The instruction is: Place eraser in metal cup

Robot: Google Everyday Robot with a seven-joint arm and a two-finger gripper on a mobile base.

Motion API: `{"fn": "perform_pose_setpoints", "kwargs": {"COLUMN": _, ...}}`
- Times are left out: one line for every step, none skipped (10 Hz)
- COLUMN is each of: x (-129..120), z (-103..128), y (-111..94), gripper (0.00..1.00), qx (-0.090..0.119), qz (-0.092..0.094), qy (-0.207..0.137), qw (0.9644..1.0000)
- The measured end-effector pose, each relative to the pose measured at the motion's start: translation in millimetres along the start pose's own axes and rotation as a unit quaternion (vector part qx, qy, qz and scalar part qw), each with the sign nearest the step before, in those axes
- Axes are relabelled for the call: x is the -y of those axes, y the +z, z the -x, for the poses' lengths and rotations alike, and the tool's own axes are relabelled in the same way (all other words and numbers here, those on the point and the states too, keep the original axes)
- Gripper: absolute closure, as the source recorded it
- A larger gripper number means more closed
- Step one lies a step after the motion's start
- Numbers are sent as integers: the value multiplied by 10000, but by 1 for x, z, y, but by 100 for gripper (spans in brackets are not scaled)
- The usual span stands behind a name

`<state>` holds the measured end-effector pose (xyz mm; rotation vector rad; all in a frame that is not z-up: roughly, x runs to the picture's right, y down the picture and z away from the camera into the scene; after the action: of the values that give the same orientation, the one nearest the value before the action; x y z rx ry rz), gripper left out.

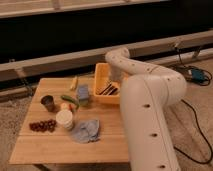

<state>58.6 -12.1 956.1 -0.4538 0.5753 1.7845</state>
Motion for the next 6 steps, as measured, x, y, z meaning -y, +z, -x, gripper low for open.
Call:
{"fn": "perform_pose_setpoints", "kwargs": {"x": -2, "z": -3, "y": 7, "gripper": 35, "qx": -124, "qz": -48, "qy": 17, "qw": 9999}}
{"fn": "perform_pose_setpoints", "kwargs": {"x": -2, "z": -5, "y": 11, "gripper": 35, "qx": -219, "qz": -78, "qy": 32, "qw": 9997}}
{"fn": "perform_pose_setpoints", "kwargs": {"x": -4, "z": -8, "y": 17, "gripper": 35, "qx": -317, "qz": -96, "qy": 51, "qw": 9994}}
{"fn": "perform_pose_setpoints", "kwargs": {"x": -5, "z": -11, "y": 21, "gripper": 35, "qx": -416, "qz": -101, "qy": 72, "qw": 9991}}
{"fn": "perform_pose_setpoints", "kwargs": {"x": -5, "z": -14, "y": 25, "gripper": 35, "qx": -500, "qz": -92, "qy": 92, "qw": 9987}}
{"fn": "perform_pose_setpoints", "kwargs": {"x": -3, "z": -16, "y": 28, "gripper": 35, "qx": -556, "qz": -87, "qy": 114, "qw": 9984}}
